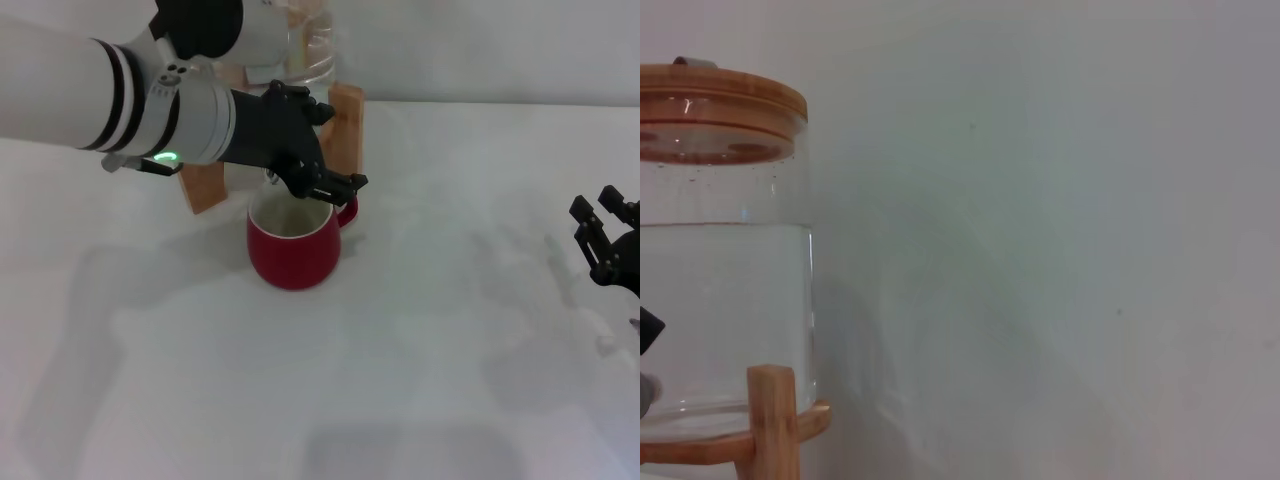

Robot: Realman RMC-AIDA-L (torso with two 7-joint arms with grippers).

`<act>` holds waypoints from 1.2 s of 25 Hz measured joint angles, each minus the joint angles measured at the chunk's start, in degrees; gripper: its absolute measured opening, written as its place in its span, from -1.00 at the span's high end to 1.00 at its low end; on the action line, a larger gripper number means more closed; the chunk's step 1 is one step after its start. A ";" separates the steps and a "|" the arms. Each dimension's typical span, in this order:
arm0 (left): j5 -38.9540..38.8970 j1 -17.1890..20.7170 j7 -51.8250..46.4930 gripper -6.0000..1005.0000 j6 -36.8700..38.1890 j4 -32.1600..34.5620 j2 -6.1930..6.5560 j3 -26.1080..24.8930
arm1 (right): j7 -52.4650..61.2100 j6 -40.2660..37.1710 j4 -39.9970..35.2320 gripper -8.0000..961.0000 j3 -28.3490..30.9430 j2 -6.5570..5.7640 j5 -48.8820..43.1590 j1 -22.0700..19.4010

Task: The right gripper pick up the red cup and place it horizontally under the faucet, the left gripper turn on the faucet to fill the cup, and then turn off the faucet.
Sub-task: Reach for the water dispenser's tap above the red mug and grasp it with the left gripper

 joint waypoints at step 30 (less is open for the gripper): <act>-1.04 0.72 0.19 -0.74 -1.93 1.42 0.00 -0.13 | 0.00 0.00 0.10 0.30 -0.09 0.00 0.00 0.00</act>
